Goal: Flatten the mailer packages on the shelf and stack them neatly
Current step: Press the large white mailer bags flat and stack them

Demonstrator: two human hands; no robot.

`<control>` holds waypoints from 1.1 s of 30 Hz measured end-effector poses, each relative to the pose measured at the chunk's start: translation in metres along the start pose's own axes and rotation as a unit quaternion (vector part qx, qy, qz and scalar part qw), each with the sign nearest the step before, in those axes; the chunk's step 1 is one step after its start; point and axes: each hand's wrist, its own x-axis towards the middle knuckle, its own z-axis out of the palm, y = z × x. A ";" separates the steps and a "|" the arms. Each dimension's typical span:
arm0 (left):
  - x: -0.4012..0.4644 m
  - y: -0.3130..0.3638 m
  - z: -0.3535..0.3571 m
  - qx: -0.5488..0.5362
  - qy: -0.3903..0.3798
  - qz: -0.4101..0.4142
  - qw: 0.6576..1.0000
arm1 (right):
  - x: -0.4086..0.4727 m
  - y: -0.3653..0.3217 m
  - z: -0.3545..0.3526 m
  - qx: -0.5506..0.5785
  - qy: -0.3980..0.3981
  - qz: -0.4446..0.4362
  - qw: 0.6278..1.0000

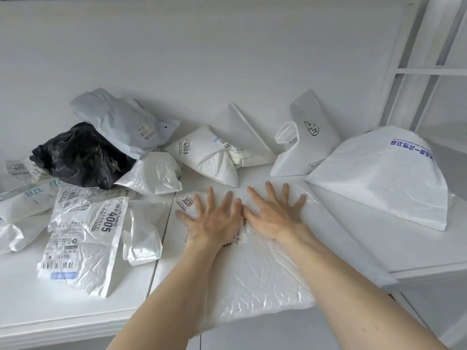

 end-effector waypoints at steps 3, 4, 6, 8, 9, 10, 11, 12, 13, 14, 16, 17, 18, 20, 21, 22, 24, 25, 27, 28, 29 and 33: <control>0.007 0.000 0.006 0.006 -0.003 -0.006 1.000 | 0.005 0.001 0.010 0.029 -0.017 0.002 0.999; 0.007 0.000 0.008 0.016 -0.010 -0.010 1.000 | 0.006 0.000 0.011 0.025 -0.024 0.001 0.999; 0.008 -0.001 0.011 0.034 -0.009 -0.010 0.999 | 0.007 0.000 0.014 0.015 -0.023 -0.001 1.000; 0.007 0.000 0.012 0.046 -0.005 -0.010 0.999 | 0.007 0.000 0.014 0.011 -0.022 -0.002 1.000; 0.007 0.000 0.012 0.053 -0.004 -0.010 0.999 | 0.008 0.000 0.015 0.011 -0.023 -0.003 1.000; 0.006 0.001 0.012 0.059 -0.005 -0.009 0.998 | 0.007 0.000 0.015 0.011 -0.025 -0.003 1.000; 0.007 0.001 0.012 0.062 -0.007 -0.009 0.998 | 0.007 0.000 0.015 0.012 -0.027 -0.003 1.000; 0.007 0.001 0.012 0.064 -0.007 -0.009 0.998 | 0.007 -0.001 0.015 0.012 -0.028 -0.003 1.000; 0.006 0.001 0.012 0.068 -0.006 -0.009 0.998 | 0.006 -0.001 0.015 0.010 -0.029 -0.004 1.000; 0.005 0.001 0.012 0.073 -0.004 -0.009 0.997 | 0.006 -0.002 0.015 0.007 -0.030 -0.004 1.000; 0.006 0.001 0.013 0.081 -0.002 -0.009 0.997 | 0.006 -0.003 0.015 0.000 -0.034 0.000 0.999; 0.006 0.001 0.013 0.082 -0.001 -0.009 0.997 | 0.006 -0.004 0.015 -0.003 -0.036 0.002 0.999; 0.006 0.001 0.013 0.081 0.000 -0.010 0.997 | 0.006 -0.004 0.015 -0.004 -0.039 0.004 0.999; 0.006 0.001 0.013 0.080 -0.002 -0.009 0.997 | 0.006 -0.004 0.015 -0.005 -0.043 0.009 0.999; 0.006 0.001 0.013 0.080 -0.004 -0.008 0.997 | 0.006 -0.004 0.015 -0.005 -0.045 0.011 0.999; 0.006 0.001 0.013 0.080 -0.006 -0.008 0.997 | 0.006 -0.004 0.014 -0.005 -0.045 0.012 0.999; 0.006 0.001 0.013 0.081 -0.009 -0.007 0.997 | 0.006 -0.004 0.014 -0.006 -0.049 0.014 0.999; 0.006 0.000 0.013 0.082 -0.009 -0.007 0.997 | 0.006 -0.004 0.014 -0.004 -0.050 0.014 0.999; 0.007 -0.001 0.015 0.084 -0.011 -0.006 0.996 | 0.003 -0.004 0.014 -0.004 -0.050 0.016 0.999; 0.007 -0.001 0.015 0.087 -0.012 -0.008 0.996 | 0.002 -0.004 0.014 -0.004 -0.052 0.014 0.999; 0.006 -0.002 0.016 0.091 -0.013 -0.011 0.996 | 0.002 -0.005 0.014 -0.003 -0.057 0.013 0.998; 0.003 0.000 0.013 0.086 -0.012 -0.004 0.996 | -0.005 -0.007 0.007 0.001 -0.055 0.011 0.998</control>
